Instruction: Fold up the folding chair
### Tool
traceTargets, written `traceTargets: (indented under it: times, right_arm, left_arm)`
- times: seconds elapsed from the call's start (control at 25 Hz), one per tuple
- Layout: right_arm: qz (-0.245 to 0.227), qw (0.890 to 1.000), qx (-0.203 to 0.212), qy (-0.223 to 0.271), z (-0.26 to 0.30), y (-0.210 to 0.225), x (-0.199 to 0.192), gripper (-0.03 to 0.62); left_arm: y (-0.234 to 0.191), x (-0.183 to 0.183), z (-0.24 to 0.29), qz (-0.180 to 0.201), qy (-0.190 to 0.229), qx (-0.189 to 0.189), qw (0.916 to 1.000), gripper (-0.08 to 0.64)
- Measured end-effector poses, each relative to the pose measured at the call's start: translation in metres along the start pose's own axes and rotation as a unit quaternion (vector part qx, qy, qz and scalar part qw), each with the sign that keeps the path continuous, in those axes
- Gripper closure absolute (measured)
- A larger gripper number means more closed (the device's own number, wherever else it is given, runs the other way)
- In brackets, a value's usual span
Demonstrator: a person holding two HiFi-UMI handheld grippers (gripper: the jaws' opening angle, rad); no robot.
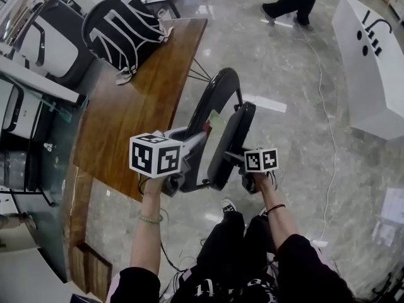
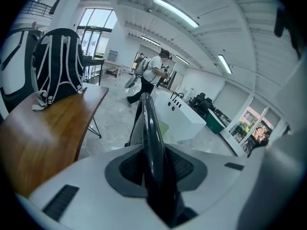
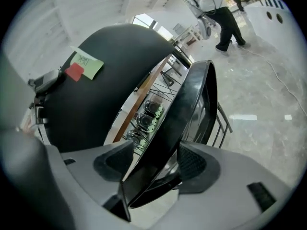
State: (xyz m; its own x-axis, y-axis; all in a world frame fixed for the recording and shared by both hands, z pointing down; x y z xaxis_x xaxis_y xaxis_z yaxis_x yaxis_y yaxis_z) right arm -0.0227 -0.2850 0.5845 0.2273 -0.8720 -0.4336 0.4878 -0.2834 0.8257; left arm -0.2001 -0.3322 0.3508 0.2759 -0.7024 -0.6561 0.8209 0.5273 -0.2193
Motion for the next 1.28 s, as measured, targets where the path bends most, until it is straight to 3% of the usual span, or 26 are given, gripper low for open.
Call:
traceTargets:
  times: [0.6,1.04,1.28]
  right_arm:
    - [-0.048,0.998,0.014,-0.048,0.112,-0.043,0.026,0.295]
    - [-0.081,0.993,0.006,-0.086,0.156,-0.052,0.035,0.301]
    - [-0.091,0.991,0.022,-0.092,0.171,-0.052,0.037,0.312]
  left_arm:
    - [-0.152,-0.009,-0.033,-0.073,0.013,-0.018,0.9971,0.463]
    - [-0.193,-0.020,-0.033,-0.065,-0.005,0.013,0.9978,0.463]
    - [-0.218,-0.025,-0.035,-0.081,-0.002,0.002,0.9967,0.463]
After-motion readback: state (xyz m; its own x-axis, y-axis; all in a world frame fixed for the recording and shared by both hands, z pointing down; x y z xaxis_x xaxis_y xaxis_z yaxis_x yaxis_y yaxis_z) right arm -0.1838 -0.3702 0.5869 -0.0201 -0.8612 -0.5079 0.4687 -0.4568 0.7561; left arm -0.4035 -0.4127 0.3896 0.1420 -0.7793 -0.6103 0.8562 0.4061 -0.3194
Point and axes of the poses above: the fingertips, and each gripper's own axes: z forward along the fingers, y to its right, x out of its top, the point moved 9 cm from there along -z, backward along the fingers, and after that the axes turned 12 degrees about x, right-handed, at the moved point
